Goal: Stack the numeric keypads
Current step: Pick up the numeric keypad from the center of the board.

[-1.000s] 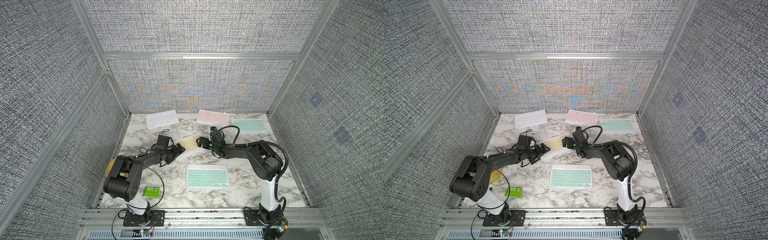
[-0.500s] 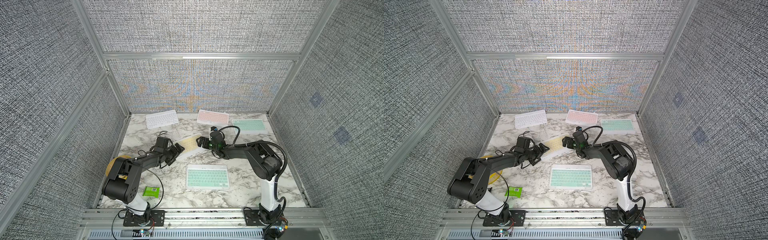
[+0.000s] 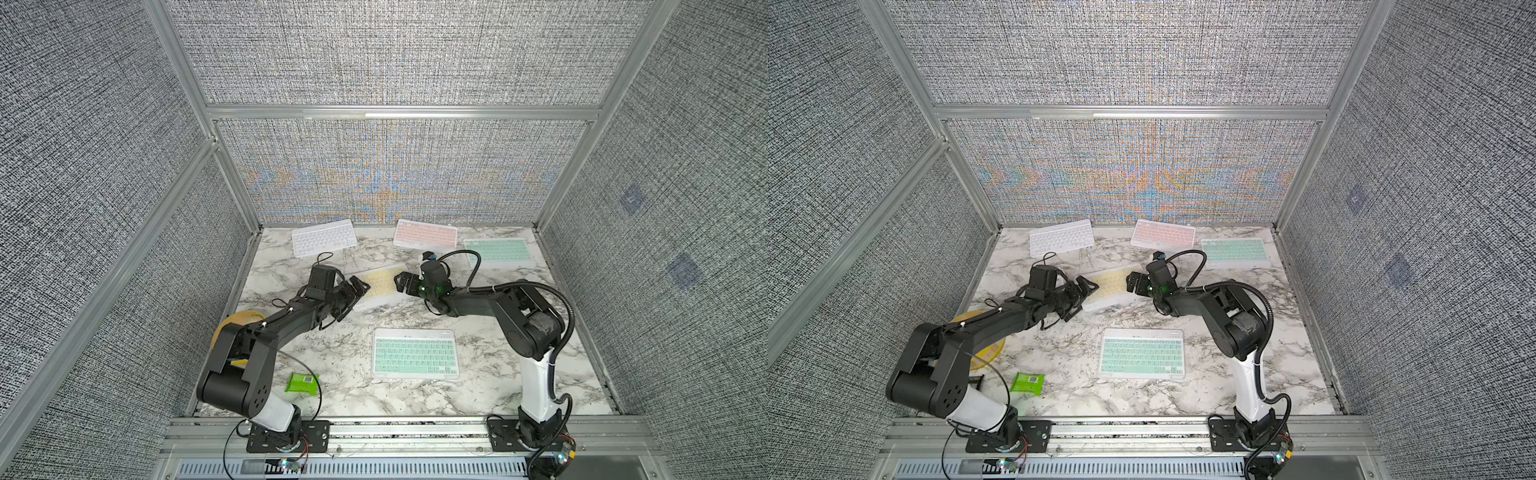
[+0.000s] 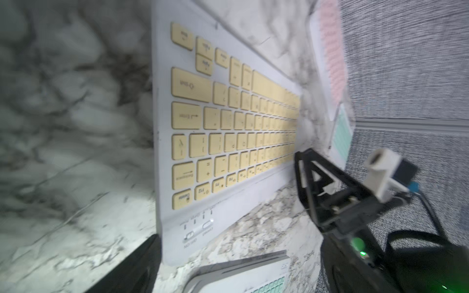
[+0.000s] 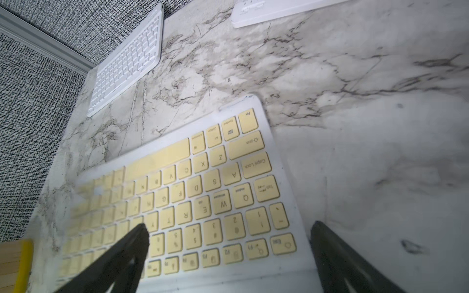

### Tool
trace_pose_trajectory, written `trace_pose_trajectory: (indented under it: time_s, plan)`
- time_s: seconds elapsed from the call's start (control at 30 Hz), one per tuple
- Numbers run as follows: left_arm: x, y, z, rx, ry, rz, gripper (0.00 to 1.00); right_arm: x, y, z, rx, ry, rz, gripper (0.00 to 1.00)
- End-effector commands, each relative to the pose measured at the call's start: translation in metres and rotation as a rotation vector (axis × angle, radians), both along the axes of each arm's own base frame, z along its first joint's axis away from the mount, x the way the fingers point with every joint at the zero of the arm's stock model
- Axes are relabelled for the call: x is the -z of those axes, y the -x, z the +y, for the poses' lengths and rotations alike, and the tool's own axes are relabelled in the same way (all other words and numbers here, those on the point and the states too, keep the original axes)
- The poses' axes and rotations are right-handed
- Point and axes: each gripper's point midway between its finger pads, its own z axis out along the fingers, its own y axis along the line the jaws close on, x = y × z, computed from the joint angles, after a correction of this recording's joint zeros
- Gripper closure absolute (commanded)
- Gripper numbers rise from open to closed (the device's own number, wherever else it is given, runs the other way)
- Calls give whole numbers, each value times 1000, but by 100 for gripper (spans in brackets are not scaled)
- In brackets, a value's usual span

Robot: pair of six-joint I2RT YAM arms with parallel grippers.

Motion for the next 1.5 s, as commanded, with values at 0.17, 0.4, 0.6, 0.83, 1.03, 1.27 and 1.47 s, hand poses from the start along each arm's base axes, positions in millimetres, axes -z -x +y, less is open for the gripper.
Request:
trace_pose_trajectory:
  time_s: [0.17,0.4,0.6,0.83,1.03,1.27,1.47]
  plan:
    - [-94,3,-50,260,74,-300,1,28,63,-3,-139,-78,434,1]
    - [-77,-8,-71,300,143,-271,1,12,38,-23,-81,-171,409,1]
    - [-88,-15,-87,335,199,-316,1,22,31,-33,-27,-282,439,1]
    - [-99,-16,-103,376,218,-338,1,38,18,-38,87,-528,488,1]
    - [-99,-18,-117,405,223,-339,1,61,19,-52,200,-630,534,1]
    - [-94,-29,-138,440,249,-350,1,74,18,-61,248,-694,569,1]
    - [-92,-48,-153,446,305,-385,1,84,16,-69,275,-726,592,2]
